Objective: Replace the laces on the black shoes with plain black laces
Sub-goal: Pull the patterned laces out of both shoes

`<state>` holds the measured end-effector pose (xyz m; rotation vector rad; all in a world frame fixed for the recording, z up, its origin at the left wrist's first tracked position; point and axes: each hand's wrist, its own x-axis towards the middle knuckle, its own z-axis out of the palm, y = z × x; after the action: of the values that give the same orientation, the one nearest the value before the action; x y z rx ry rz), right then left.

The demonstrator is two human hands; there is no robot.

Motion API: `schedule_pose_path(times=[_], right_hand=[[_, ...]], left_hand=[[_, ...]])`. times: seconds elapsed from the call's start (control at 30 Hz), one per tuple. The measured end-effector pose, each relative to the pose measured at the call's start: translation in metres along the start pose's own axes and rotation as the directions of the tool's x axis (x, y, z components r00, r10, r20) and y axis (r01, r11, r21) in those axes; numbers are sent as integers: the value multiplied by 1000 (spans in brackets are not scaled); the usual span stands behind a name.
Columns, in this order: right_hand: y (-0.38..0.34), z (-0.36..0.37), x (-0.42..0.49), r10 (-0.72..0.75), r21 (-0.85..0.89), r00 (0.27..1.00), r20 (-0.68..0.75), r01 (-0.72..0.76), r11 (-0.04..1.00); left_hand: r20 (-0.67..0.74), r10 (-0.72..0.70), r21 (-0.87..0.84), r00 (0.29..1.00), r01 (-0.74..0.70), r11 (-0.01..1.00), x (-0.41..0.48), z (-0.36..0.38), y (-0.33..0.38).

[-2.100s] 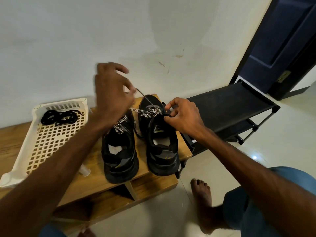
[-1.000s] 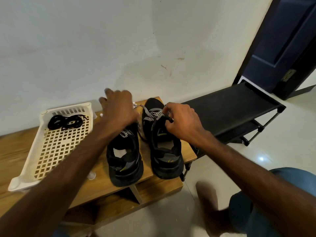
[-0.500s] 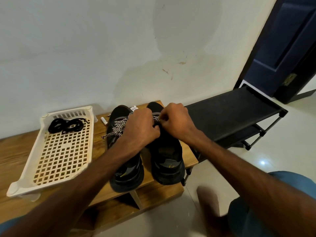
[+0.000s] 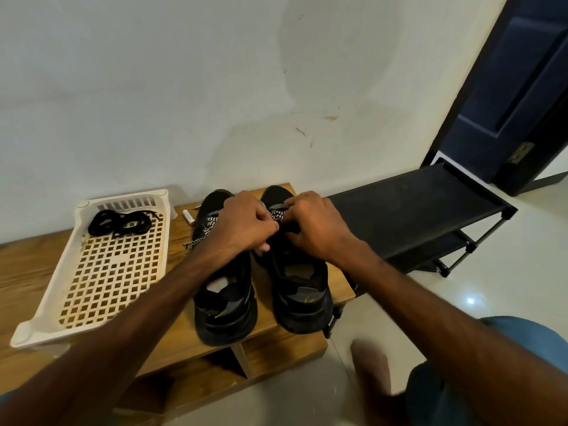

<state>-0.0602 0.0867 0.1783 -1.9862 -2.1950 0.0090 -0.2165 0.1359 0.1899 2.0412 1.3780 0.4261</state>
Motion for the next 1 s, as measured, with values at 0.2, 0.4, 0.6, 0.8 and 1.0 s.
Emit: schedule_pose_path(times=[0.2,0.4,0.6,0.8,1.0], right_hand=[[5,-2,1,69,348,997,-44,-49,936],[46,-13,-4,784,886,618,63,-397,241],[12,-6,-4,176,349,969,-171,-107,931],[-8,8,3,38,114,999,-16,-36,993],[16,-14,2,365,731,930,-52,-213,648]], left_hand=[[-41,-13,-2,999,13,1000,-1,-1,-4],[-59,-6,14,998,7,1000,-2,0,-3],[-64,23,24,998,-21,999,-4,0,-2],[-48,67,42,997,-65,997,-2,0,-3],[-73,33,43,997,-30,999,-4,-2,-2]])
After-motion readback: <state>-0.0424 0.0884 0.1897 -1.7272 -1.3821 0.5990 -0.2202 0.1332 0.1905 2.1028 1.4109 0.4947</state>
